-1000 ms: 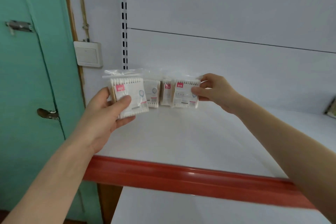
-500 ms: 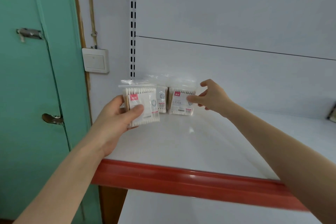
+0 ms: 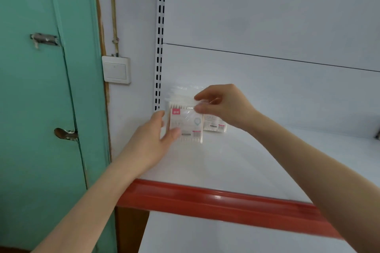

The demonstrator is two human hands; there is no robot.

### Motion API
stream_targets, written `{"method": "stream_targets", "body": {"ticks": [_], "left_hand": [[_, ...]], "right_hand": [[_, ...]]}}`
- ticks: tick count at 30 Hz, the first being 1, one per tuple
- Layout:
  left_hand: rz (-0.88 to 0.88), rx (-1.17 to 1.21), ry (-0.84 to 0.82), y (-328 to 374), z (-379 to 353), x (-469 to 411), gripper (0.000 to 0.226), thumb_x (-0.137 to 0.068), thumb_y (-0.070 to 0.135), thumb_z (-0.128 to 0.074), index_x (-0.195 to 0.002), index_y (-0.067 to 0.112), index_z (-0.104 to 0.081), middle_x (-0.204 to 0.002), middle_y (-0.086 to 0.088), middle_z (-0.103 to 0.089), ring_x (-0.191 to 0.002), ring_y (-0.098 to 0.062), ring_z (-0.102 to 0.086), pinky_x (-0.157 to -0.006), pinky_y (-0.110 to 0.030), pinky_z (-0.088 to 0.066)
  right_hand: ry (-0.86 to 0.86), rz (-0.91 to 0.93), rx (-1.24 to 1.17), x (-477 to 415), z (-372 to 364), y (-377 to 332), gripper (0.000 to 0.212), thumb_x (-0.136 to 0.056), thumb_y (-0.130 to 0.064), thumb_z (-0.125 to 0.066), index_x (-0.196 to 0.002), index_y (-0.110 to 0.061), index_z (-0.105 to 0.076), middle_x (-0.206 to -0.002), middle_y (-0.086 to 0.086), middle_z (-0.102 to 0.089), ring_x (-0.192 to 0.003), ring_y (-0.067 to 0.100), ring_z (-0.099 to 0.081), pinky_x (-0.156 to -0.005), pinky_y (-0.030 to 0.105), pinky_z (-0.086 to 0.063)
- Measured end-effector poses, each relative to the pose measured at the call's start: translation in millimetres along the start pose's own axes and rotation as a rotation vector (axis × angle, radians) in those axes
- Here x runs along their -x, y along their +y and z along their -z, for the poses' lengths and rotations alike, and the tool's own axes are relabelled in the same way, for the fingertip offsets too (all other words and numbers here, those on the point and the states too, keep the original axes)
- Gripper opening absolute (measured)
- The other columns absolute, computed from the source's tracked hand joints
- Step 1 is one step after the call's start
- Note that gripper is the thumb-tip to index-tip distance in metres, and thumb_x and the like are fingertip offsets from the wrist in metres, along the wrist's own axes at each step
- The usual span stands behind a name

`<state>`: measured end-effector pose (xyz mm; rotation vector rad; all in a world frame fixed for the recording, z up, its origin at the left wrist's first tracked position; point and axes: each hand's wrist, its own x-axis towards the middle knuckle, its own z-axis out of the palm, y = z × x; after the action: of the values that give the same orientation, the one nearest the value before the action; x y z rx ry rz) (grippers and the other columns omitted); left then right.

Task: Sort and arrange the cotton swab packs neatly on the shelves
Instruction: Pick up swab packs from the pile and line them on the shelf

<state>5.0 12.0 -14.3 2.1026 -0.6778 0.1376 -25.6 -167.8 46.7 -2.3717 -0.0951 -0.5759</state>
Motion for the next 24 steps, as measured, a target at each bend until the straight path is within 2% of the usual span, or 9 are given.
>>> {"method": "stream_targets", "body": {"ticks": [2, 4, 6, 9, 10, 14, 19, 22, 24], "left_hand": [[-0.028, -0.363, -0.049, 0.1, -0.8, 10.9, 0.046, -0.094, 0.040, -0.046, -0.132, 0.015, -0.041, -0.133, -0.005, -0.051, -0.119, -0.020, -0.049, -0.093, -0.028, -0.038], [-0.078, -0.510, -0.124, -0.8, -4.5, 18.6, 0.042, -0.095, 0.045, -0.041, -0.121, 0.013, -0.052, -0.123, -0.002, -0.057, -0.111, -0.018, -0.052, -0.094, -0.029, -0.040], [-0.078, -0.532, -0.140, -2.2, -5.6, 20.7, 0.042, -0.095, 0.046, -0.040, -0.114, 0.012, -0.057, -0.115, -0.002, -0.059, -0.105, -0.017, -0.053, -0.092, -0.033, -0.042], [-0.073, -0.563, -0.120, -4.3, -5.7, 19.6, 0.041, -0.094, 0.047, -0.039, -0.111, 0.014, -0.057, -0.113, 0.000, -0.059, -0.103, -0.016, -0.053, -0.089, -0.032, -0.043], [-0.077, -0.573, -0.119, -4.7, -6.2, 19.5, 0.040, -0.095, 0.047, -0.039, -0.110, 0.015, -0.057, -0.113, 0.000, -0.059, -0.103, -0.016, -0.053, -0.088, -0.031, -0.043], [-0.092, -0.582, -0.122, -6.1, -6.7, 19.5, 0.040, -0.095, 0.047, -0.038, -0.112, 0.016, -0.056, -0.114, 0.001, -0.057, -0.104, -0.016, -0.052, -0.088, -0.030, -0.043], [-0.113, -0.588, -0.120, -1.8, -5.4, 19.0, 0.040, -0.095, 0.047, -0.038, -0.115, 0.018, -0.056, -0.118, 0.003, -0.057, -0.106, -0.013, -0.052, -0.086, -0.026, -0.042], [-0.185, -0.589, -0.034, 9.3, -9.0, 18.0, 0.042, -0.095, 0.047, -0.038, -0.123, 0.020, -0.055, -0.129, 0.004, -0.053, -0.115, -0.013, -0.050, -0.091, -0.025, -0.038], [-0.279, -0.536, 0.021, 21.9, -18.7, 17.1, 0.043, -0.094, 0.046, -0.040, -0.127, 0.021, -0.054, -0.132, 0.006, -0.052, -0.118, -0.013, -0.049, -0.093, -0.024, -0.037]], "right_hand": [[0.059, -0.018, -0.017, -9.4, -3.0, 3.9, 0.014, -0.077, -0.015, -0.073, -0.088, -0.022, -0.066, -0.084, 0.000, -0.063, -0.065, 0.004, -0.055, -0.048, 0.007, -0.038], [0.075, -0.012, 0.063, -18.3, -10.6, 8.6, 0.015, -0.079, -0.012, -0.071, -0.093, -0.016, -0.066, -0.091, 0.007, -0.065, -0.066, 0.005, -0.053, -0.051, 0.005, -0.038], [0.056, -0.010, 0.163, -24.1, -21.0, 15.2, 0.016, -0.081, -0.011, -0.067, -0.097, -0.011, -0.066, -0.090, 0.007, -0.065, -0.071, 0.010, -0.052, -0.058, 0.009, -0.038], [0.057, -0.015, 0.214, -25.5, -30.1, 23.1, 0.012, -0.085, -0.012, -0.062, -0.096, -0.009, -0.064, -0.075, -0.008, -0.056, -0.078, 0.013, -0.050, -0.067, 0.020, -0.039], [0.080, 0.000, 0.219, -25.7, -31.4, 24.9, 0.011, -0.085, -0.013, -0.062, -0.095, -0.009, -0.064, -0.076, -0.008, -0.056, -0.078, 0.013, -0.049, -0.068, 0.021, -0.039], [0.147, 0.079, 0.316, -27.9, -35.1, 29.2, 0.011, -0.087, -0.018, -0.060, -0.094, -0.010, -0.062, -0.096, 0.003, -0.063, -0.088, 0.015, -0.050, -0.073, 0.027, -0.038], [0.169, 0.133, 0.435, -30.3, -33.6, 34.8, 0.020, -0.088, -0.027, -0.060, -0.103, -0.014, -0.062, -0.103, -0.002, -0.063, -0.105, 0.014, -0.045, -0.072, 0.024, -0.031], [0.224, 0.120, 0.325, -26.1, -19.8, 33.5, 0.025, -0.089, -0.027, -0.060, -0.110, -0.014, -0.061, -0.111, -0.003, -0.063, -0.108, 0.013, -0.048, -0.077, 0.019, -0.031], [0.273, 0.071, 0.247, -18.7, -1.2, 37.7, 0.023, -0.090, -0.025, -0.058, -0.109, -0.012, -0.062, -0.108, -0.003, -0.065, -0.106, 0.013, -0.053, -0.079, 0.018, -0.034]]}}
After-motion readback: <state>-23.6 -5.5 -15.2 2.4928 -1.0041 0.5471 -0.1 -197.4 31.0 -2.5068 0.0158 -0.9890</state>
